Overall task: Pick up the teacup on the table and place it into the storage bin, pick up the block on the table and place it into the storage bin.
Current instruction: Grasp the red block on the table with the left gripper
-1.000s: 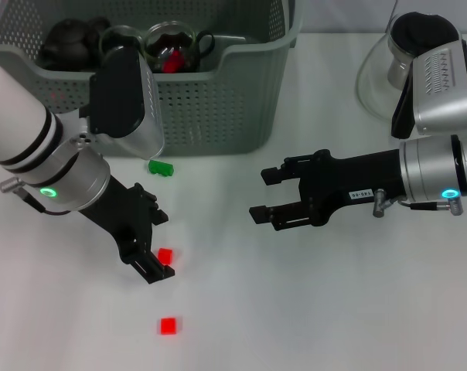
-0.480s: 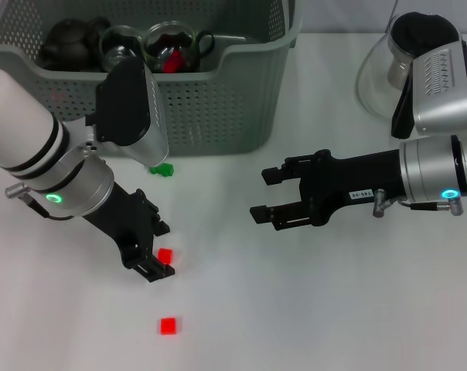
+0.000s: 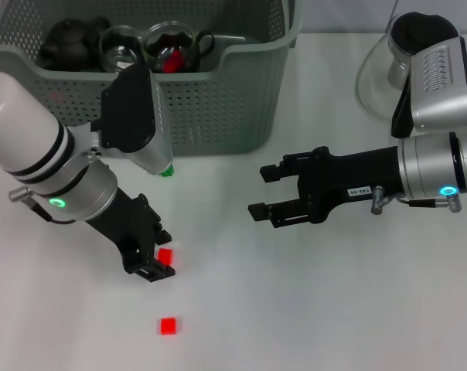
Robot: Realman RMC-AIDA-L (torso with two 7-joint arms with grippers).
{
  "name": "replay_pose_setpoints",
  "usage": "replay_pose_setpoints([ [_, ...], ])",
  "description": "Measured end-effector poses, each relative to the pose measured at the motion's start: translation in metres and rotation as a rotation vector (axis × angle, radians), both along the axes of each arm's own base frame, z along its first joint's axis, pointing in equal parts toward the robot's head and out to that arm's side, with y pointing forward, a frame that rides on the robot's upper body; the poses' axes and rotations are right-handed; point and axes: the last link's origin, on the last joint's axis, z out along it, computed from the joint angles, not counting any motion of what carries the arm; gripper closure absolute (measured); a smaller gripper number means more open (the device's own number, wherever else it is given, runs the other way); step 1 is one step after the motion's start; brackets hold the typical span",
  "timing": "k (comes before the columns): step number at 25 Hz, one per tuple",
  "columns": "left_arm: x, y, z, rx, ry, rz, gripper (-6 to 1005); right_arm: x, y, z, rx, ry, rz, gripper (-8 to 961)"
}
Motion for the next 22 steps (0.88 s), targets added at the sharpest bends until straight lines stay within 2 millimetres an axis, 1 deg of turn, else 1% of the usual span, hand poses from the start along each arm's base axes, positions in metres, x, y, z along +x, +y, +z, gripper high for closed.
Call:
replay_pose_setpoints([
  [2,-0.0001,-0.0004,-0.0006,0.000,-0.002,0.000,458,-0.0001,0.0001,0.0000,0.000,0.000,0.000,189],
  [8,-0.0002,-0.0017,-0.0025,-0.007,-0.002,-0.007,462,-0.0002,0.0004,0.0001,0.001,0.000,0.000,189],
  [11,-0.0007,-0.0016,-0.0033,-0.008,0.001,-0.013,511,0.0000,0.0007,0.0006,0.002,-0.001,0.000,189],
  [16,-0.0031,-0.0026,-0.0055,-0.015,0.006,-0.012,742,0.0003,0.0014,0.0015,0.006,0.000,-0.001,188],
  [21,0.0002,-0.0024,-0.0006,-0.003,0.000,-0.032,814,0.0009,0.0011,0.0019,0.006,0.001,-0.003,188],
  [22,0.0014,-0.0029,0.0012,-0.001,-0.001,-0.037,815,0.0011,0.0009,0.0019,0.005,0.001,-0.003,188],
])
